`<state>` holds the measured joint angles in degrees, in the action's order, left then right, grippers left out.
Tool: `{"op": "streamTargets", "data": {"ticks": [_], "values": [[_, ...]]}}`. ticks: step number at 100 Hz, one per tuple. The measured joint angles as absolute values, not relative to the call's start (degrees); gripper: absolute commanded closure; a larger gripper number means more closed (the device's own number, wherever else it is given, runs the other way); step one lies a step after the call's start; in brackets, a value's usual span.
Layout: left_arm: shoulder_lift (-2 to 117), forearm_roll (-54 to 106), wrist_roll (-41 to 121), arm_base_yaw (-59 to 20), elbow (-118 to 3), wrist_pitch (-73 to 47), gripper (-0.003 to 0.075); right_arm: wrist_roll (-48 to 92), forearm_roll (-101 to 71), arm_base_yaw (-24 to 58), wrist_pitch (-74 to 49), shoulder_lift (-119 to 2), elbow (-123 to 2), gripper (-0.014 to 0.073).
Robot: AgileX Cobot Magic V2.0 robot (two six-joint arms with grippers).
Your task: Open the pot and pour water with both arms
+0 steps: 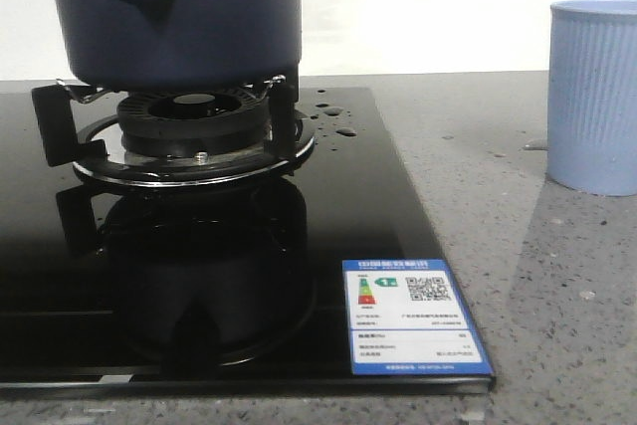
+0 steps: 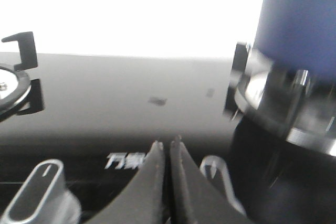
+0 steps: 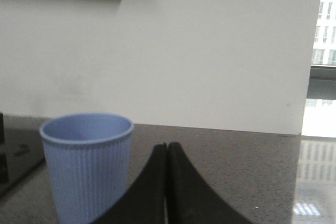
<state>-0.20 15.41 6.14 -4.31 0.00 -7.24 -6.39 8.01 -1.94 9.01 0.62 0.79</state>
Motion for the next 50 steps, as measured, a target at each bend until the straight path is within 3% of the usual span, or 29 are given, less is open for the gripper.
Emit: {"op": "streamTargets", "data": {"ticks": [29, 50], "values": [[-0.20, 49.88, 6.00, -4.31, 0.00, 0.00, 0.0740, -10.63, -12.54, -1.94, 8.67, 0.62, 0.64, 0.0667], [0.05, 58.47, 5.77, -4.31, -1.79, -2.55, 0.0740, -11.19, -18.54, -1.94, -11.13, 0.18, -9.03, 0.0667]]}}
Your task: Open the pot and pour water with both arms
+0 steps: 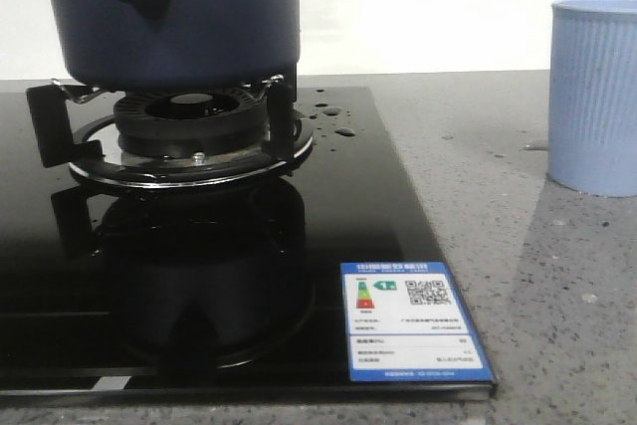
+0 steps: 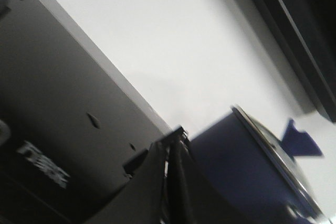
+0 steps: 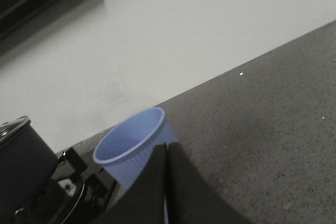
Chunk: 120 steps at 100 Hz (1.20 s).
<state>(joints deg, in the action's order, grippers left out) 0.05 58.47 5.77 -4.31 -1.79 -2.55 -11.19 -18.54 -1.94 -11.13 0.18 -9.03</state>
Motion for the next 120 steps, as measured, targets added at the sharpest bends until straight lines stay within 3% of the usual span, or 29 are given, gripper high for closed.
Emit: {"op": "streamTargets", "data": {"ticks": [24, 36, 76, 85, 94, 102, 107, 112, 120], "values": [[12.64, 51.64, 5.77, -4.31, -13.93, -22.67, 0.0739, -11.19, -19.62, -1.94, -36.19, -11.00, -23.09, 0.0667], [22.08, 53.86, 13.77, -4.31, -20.78, -32.24, 0.0739, -10.21, -22.60, -1.48, -46.09, -16.22, -29.31, 0.0667], [40.74, 69.89, 60.50, -4.31, -43.24, -50.21, 0.0738, 24.03, -36.17, 4.97, -44.43, -17.47, -37.23, 0.0666], [44.40, 71.11, 66.87, -4.31, -46.11, -50.78, 0.0680, 29.00, -36.31, 4.97, -40.15, -17.47, -37.23, 0.0654], [47.90, 72.33, 72.55, -4.31, -48.48, -51.35, 0.0484, 30.60, -36.44, 4.97, -36.02, -17.47, -37.32, 0.0545], [50.80, 73.45, 76.38, -4.31, -50.14, -51.47, 0.0244, 30.96, -36.44, 4.97, -33.21, -17.47, -37.32, 0.0337], [52.91, 74.42, 77.47, -4.31, -50.98, -50.98, 0.0139, 31.08, -36.44, 4.97, -32.08, -17.47, -37.32, 0.0200], [54.72, 75.06, 78.09, -4.31, -51.75, -50.20, 0.0083, 31.19, -36.44, 4.97, -31.02, -17.51, -37.32, 0.0080], [57.63, 75.74, 78.79, -4.31, -53.04, -49.14, 0.0079, 31.46, -36.44, 4.97, -29.48, -17.97, -37.32, -0.0045]]}}
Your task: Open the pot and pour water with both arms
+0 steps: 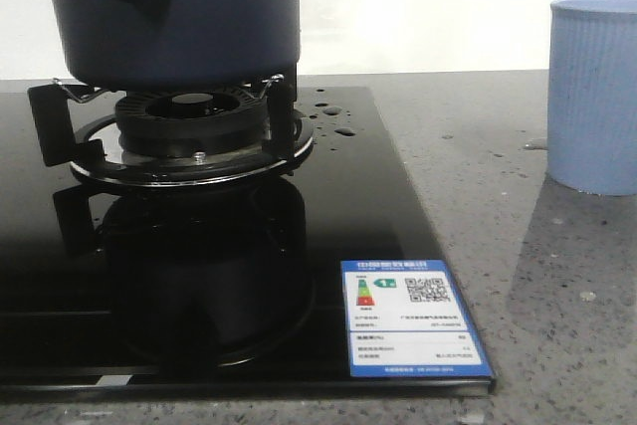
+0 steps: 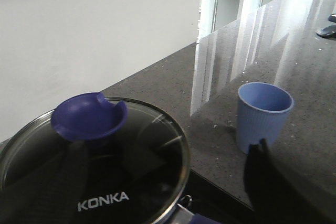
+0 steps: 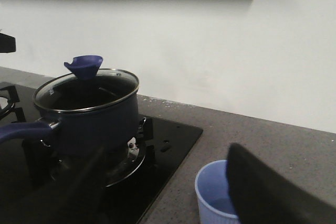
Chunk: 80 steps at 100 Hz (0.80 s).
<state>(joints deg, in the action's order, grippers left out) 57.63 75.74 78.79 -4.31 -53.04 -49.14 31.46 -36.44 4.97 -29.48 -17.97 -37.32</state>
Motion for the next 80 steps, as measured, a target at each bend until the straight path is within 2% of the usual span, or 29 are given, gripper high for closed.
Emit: {"op": "streamTargets", "data": {"ticks": [4, 36, 80], "values": [[59.29, 76.02, 79.40, -4.31, -53.70, -48.71, 0.0089, 31.46, -36.44, 4.97, -28.88, -18.53, -37.32, -0.0076], [71.36, 90.01, 97.70, -4.31, -56.09, -49.67, 0.0104, 31.46, -36.56, 4.97, -25.83, -21.86, -37.32, -0.0071], [85.01, 92.31, 104.59, -7.98, -62.40, -49.44, 0.0104, 31.46, -36.56, 4.97, -23.35, -22.08, -37.32, -0.0071]]}}
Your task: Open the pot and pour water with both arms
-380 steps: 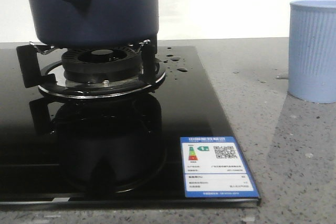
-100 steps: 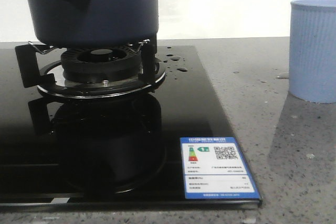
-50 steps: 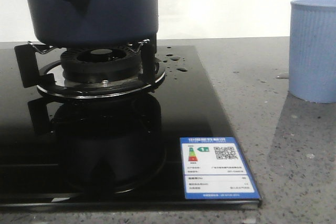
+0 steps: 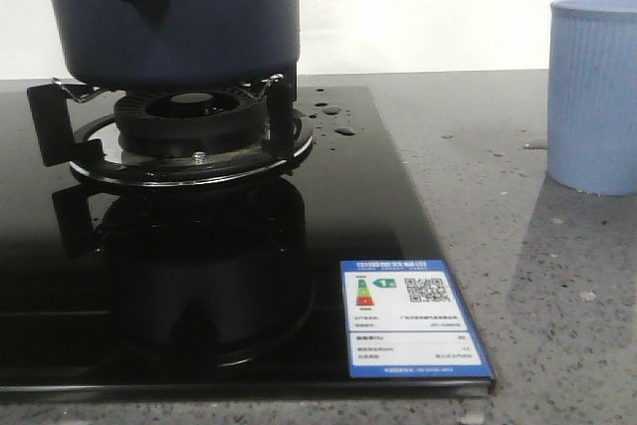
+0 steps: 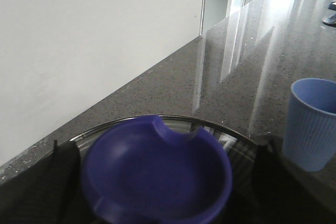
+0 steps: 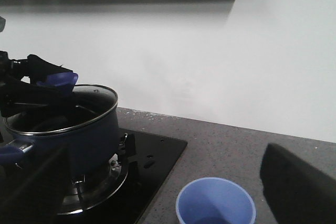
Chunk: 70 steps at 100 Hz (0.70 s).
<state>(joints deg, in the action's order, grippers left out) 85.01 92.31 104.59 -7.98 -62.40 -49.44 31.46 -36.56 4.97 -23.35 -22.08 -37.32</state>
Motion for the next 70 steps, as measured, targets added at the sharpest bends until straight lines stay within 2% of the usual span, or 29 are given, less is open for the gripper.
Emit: {"op": "streamTargets", "data": {"ticks": [9, 16, 35, 42, 70], "values": [[86.38, 92.72, 104.71, -7.98, -62.80, -48.29, 0.0106, 31.57, -36.56, 4.97, -23.35, -22.08, -37.32, -0.0071], [86.99, 93.38, 104.71, -7.98, -62.85, -48.41, 0.0136, 31.57, -36.56, 4.97, -23.35, -22.08, -37.32, -0.0071], [87.69, 94.23, 104.71, -8.11, -63.42, -49.68, 0.0336, 31.57, -36.56, 4.97, -23.35, -22.08, -37.32, -0.0071], [87.69, 94.32, 104.82, -8.22, -63.76, -50.48, 0.0382, 31.57, -36.56, 4.97, -23.35, -22.08, -37.32, -0.0071], [86.10, 94.25, 104.82, -8.22, -66.81, -53.95, 0.0393, 31.57, -35.65, 4.97, -23.35, -23.40, -37.20, -0.0071]]}}
